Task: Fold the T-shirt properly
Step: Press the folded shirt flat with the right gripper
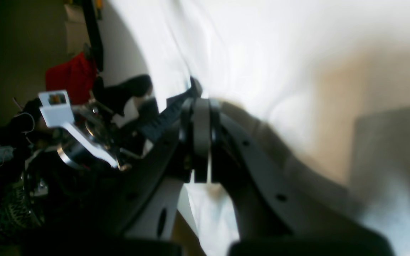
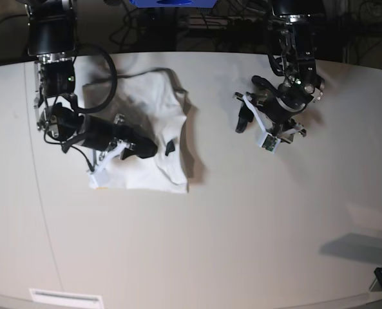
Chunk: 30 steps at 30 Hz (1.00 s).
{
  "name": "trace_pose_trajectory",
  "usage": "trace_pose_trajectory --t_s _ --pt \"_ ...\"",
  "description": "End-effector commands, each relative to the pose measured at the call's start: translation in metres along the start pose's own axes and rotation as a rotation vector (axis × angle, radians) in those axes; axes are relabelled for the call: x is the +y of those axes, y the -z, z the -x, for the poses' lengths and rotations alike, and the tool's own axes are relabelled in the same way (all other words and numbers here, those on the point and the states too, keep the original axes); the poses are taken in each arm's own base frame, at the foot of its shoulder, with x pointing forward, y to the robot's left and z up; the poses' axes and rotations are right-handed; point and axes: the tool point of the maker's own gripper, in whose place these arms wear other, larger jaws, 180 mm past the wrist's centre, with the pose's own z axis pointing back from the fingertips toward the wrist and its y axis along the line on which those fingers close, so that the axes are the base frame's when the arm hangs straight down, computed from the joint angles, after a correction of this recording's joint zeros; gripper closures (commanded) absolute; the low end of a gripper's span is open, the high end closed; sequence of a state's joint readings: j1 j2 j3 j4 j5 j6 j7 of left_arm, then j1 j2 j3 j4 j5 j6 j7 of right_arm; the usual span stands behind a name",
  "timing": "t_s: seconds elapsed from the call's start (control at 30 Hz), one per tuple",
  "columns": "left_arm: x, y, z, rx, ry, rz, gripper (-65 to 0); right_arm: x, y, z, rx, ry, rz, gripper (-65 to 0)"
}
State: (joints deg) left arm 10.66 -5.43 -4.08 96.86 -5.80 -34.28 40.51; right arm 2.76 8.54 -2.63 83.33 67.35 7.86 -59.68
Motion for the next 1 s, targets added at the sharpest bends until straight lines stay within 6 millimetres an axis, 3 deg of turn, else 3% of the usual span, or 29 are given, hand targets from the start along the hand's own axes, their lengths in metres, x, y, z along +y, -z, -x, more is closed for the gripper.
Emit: trace_pose_trajectory --t_s 0.0,0.23,0.4,0.5,0.73,0.77,0.9,0.97 --pt "0.006 -0.002 0.0 0.011 0.015 -0.021 -38.6 0.018 0.002 -0.013 -0.018 -0.034 -0.047 -0.1" --pt "0.006 -0.002 0.0 0.011 0.015 -0.021 -38.6 0.025 0.003 -0.009 0.001 -0.065 -0.056 -0.1" --pt "0.006 -0.003 -0.003 0.002 0.017 -0.025 -38.6 0.04 -0.014 -0.011 -0.022 -0.144 -0.066 -0.1" --pt "0.002 -0.003 -0.006 -0.011 0.017 -0.006 -38.6 0.05 -0.025 0.0 -0.009 -0.169 -0.087 -0.1" --pt "-0.016 -0.024 -0.06 -0.2 0.027 0.089 -37.1 0.045 -0.05 0.022 -0.044 -0.048 -0.019 -0.1" --pt "-0.019 -0.027 -0.067 -0.22 0.035 0.092 -33.4 0.046 -0.055 0.023 -0.054 -0.051 -0.016 -0.1" --pt "-0.028 -0.038 -0.094 -0.298 0.055 0.092 -8.7 0.036 -0.075 0.021 -0.109 -0.055 0.041 -0.1" --pt "-0.043 -0.043 -0.105 -0.329 0.087 0.126 -6.2 0.019 -0.085 0.017 -0.137 -0.074 0.13 -0.1"
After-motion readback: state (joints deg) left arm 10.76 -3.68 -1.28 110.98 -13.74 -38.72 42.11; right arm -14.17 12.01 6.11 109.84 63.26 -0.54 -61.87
